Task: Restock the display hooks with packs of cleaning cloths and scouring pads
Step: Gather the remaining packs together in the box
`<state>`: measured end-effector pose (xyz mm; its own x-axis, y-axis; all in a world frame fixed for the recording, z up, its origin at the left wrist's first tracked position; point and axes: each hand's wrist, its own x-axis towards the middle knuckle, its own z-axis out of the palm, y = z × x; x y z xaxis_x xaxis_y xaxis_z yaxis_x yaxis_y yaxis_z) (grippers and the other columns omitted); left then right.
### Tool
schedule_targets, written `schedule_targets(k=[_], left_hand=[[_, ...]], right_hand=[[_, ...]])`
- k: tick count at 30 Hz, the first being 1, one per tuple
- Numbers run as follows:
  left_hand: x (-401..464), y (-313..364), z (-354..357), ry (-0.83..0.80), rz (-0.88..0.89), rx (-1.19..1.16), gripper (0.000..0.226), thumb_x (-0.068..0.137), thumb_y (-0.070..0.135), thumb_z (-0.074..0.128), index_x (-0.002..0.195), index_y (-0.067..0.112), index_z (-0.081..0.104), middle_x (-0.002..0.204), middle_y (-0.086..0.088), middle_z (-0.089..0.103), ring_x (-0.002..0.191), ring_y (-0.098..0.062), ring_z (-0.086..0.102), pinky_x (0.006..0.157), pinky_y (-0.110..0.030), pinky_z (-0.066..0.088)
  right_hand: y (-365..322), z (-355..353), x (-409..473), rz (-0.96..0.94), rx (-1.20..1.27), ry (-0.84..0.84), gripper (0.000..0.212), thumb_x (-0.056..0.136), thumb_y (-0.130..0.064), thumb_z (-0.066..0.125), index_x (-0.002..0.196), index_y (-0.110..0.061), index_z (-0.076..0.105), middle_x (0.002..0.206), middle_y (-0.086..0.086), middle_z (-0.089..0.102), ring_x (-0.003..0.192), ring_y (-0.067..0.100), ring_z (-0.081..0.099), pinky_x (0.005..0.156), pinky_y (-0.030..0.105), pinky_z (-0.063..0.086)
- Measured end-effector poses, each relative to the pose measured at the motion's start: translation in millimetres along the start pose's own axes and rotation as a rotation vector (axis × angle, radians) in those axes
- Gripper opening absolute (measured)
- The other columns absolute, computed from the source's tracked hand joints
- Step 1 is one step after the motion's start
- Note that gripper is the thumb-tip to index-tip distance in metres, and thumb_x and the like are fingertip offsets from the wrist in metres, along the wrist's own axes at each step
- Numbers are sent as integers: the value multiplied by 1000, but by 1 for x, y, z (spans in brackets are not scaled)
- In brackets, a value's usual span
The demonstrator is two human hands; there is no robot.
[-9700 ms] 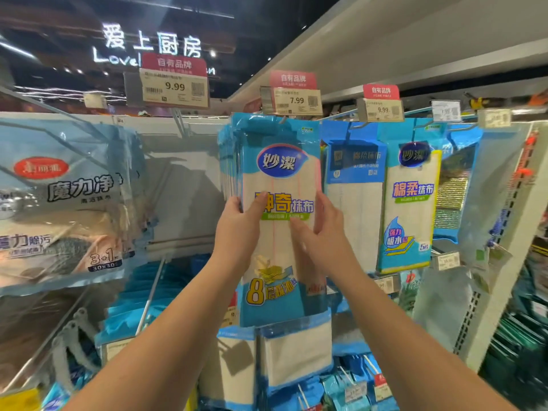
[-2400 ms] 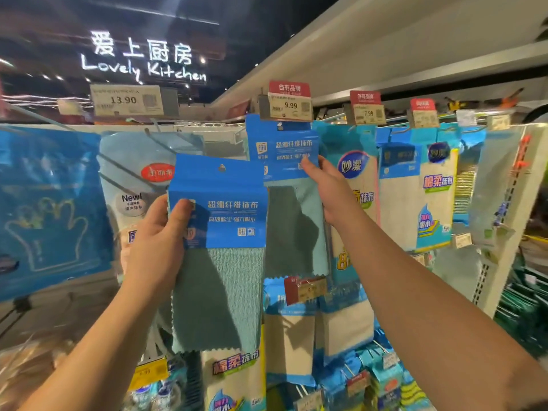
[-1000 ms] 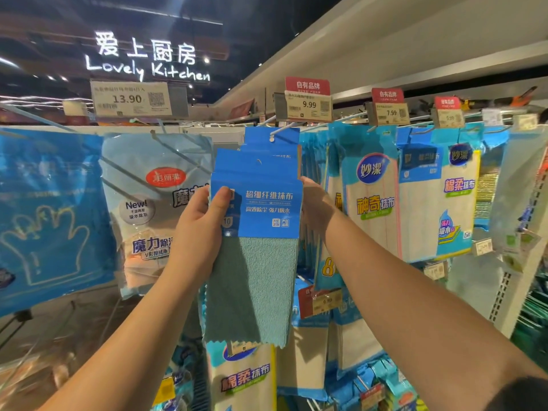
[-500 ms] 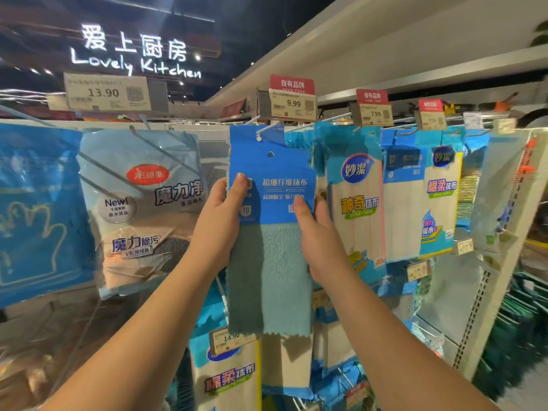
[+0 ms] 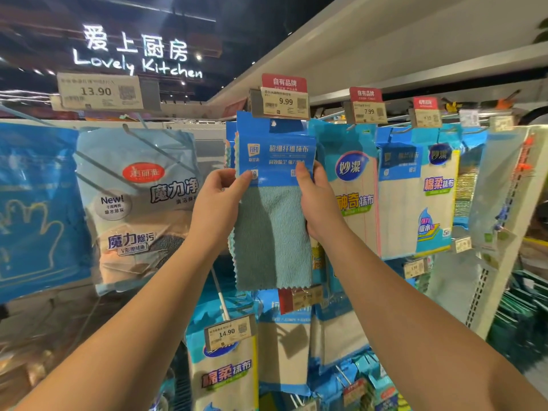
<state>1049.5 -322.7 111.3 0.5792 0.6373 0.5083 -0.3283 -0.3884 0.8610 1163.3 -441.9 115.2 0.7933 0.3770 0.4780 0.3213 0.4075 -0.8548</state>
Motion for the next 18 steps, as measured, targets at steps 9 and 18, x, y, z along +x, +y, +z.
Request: schedule_targets(k=[9, 18], left_hand=[[20, -1, 9, 59, -77, -45, 36, 83, 55, 72, 102, 26, 66, 103, 3, 74, 98, -19, 71, 89, -47, 56], [63, -28, 22, 179, -111, 38, 27, 94, 39, 64, 110, 17, 62, 86, 0, 66, 73, -19, 58, 63, -33, 45]], right_hand=[[0, 2, 24, 117, 42, 19, 28, 100, -39, 56, 123, -22, 56, 115, 2, 70, 103, 18, 70, 93, 45, 57], [12, 27, 46, 144, -356, 153, 37, 101, -42, 47, 117, -10, 58, 86, 1, 58, 68, 14, 51, 53, 24, 41]])
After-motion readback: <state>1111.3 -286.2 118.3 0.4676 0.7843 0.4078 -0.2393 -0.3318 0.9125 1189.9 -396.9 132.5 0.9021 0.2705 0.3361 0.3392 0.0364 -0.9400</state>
